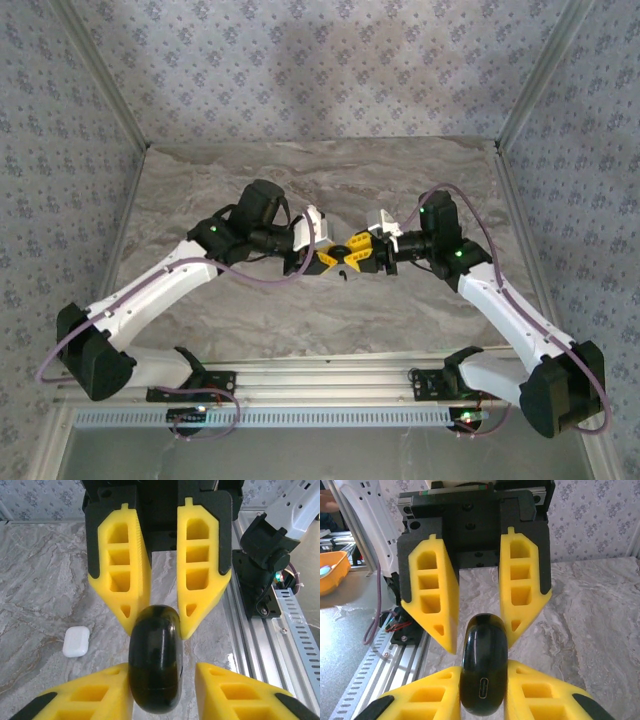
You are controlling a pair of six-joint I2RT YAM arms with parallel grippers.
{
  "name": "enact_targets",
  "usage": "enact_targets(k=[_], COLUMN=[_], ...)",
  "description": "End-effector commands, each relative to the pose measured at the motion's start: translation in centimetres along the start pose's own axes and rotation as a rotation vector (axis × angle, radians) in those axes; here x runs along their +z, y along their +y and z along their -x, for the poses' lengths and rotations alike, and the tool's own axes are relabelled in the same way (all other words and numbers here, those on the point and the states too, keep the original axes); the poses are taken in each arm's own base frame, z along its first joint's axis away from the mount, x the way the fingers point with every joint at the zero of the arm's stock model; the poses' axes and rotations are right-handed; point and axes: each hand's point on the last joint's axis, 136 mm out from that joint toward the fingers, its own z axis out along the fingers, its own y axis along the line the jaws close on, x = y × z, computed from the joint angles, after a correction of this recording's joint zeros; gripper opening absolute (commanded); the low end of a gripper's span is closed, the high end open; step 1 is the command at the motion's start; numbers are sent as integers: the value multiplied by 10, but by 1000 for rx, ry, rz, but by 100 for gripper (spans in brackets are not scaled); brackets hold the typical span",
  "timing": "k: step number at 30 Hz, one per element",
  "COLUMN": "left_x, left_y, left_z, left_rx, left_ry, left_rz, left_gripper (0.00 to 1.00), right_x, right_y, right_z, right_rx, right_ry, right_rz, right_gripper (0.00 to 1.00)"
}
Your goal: Insert the wireless bluetooth earbuds into the charging case
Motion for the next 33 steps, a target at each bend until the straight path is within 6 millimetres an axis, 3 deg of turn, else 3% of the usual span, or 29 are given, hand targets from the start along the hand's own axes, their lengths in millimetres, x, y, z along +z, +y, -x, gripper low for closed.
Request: enact_targets(k=[1,7,11,15,20,33], left_x=[6,6,1,-6,-6,0], left_y=[-15,-13,-5,-4,-5,-5], left_z=[1,-4,-16,-36,-43,-29], left_rx=[9,3,13,54,114,114], left_ry=[-21,9,114,285,382,338], left_rz=[-76,-53,3,35,32,32], left_gripper=[30,16,11,11,11,11], right_x=[-2,-3,-8,-17,-11,22], right_y=[0,-4,-7,-12,-12,-2], right_z=[13,13,5,-9,-11,-15], right_rx=[-41,-39,-35,-56,-101,-37], right_ry=[-34,-27,47,191,240,195], right_rz=[-11,-36,-106,-215,-228,-52], right_gripper=[24,27,44,54,57,55])
